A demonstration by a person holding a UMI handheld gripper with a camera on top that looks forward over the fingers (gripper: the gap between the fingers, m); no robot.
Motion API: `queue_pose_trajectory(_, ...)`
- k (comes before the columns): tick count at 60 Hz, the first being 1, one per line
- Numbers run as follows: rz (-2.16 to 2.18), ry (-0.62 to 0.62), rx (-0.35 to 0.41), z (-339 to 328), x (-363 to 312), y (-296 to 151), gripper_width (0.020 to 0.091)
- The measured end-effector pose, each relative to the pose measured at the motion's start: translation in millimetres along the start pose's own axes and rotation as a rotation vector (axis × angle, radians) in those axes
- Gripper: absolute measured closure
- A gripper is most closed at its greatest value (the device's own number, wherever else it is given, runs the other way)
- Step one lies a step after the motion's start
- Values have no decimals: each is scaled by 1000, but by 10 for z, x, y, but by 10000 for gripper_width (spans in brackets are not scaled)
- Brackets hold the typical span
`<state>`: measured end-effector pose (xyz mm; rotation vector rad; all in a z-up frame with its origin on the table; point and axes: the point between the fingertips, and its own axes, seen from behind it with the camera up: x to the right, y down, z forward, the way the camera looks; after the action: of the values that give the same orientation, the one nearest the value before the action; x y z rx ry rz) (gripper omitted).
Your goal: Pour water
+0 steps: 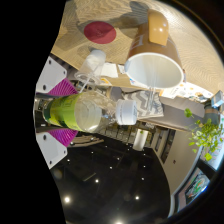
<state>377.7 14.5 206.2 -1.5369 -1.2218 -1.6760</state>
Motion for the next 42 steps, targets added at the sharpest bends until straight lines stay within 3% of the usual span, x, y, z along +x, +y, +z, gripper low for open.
queue_pose_trajectory(23, -74, -49, 20, -17, -164, -219, 722)
queue_pose_trajectory(42, 689, -281, 79, -328, -9, -117, 715)
